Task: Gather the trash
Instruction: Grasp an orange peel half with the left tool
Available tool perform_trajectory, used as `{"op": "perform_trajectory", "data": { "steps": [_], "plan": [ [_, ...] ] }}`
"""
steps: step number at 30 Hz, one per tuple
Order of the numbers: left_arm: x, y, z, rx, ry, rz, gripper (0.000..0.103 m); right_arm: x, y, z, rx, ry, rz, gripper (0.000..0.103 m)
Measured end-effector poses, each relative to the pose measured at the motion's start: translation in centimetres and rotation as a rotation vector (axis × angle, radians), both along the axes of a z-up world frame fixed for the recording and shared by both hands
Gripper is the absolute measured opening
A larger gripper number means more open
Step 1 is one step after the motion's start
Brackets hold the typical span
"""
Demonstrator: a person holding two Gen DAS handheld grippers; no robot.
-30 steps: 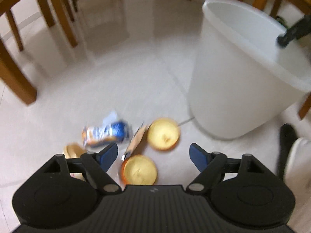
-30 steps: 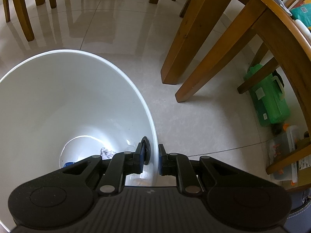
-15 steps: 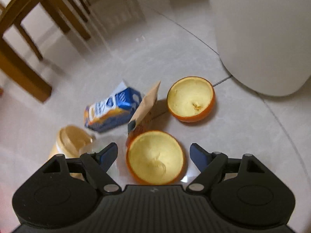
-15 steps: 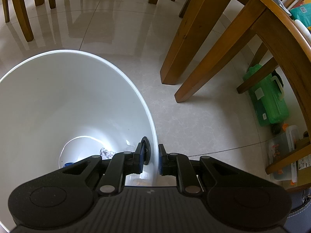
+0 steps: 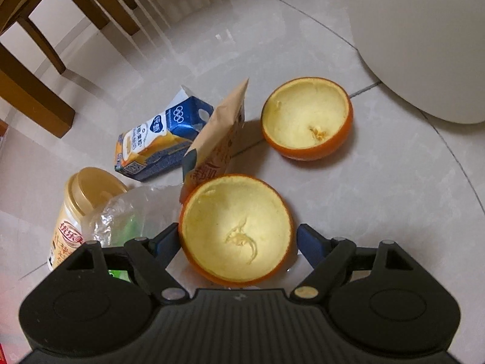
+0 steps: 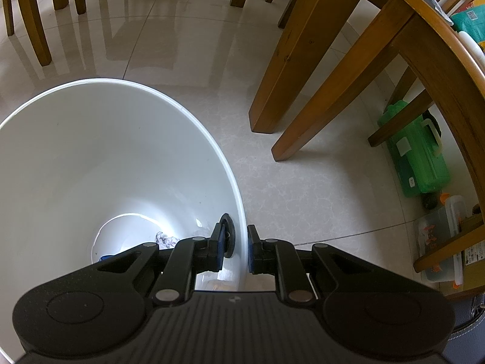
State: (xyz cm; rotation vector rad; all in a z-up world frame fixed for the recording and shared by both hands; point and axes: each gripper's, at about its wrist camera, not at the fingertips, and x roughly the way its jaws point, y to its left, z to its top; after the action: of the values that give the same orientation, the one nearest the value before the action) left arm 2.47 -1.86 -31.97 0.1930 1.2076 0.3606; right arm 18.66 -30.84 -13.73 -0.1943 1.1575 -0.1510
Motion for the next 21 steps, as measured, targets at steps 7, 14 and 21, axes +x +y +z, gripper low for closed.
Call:
{"op": "perform_trajectory", "data": {
  "steps": [7, 14, 21],
  "plan": [
    [-0.2, 1.1, 0.7, -0.081, -0.017, 0.064, 0.072, 0.1, -0.1, 0.1, 0.000, 0.001, -0.001, 0.018],
    [-0.7, 1.0, 4.0, -0.155, 0.008, 0.034, 0.071, 0.1, -0.2, 0.1, -0.002, 0.003, 0.000, 0.018],
    [-0.2, 0.3, 12.3, -0.274, 0.007, -0.060, 0.070, 0.0, -0.2, 0.1, -0.006, 0.007, 0.006, 0.017]
  ]
}}
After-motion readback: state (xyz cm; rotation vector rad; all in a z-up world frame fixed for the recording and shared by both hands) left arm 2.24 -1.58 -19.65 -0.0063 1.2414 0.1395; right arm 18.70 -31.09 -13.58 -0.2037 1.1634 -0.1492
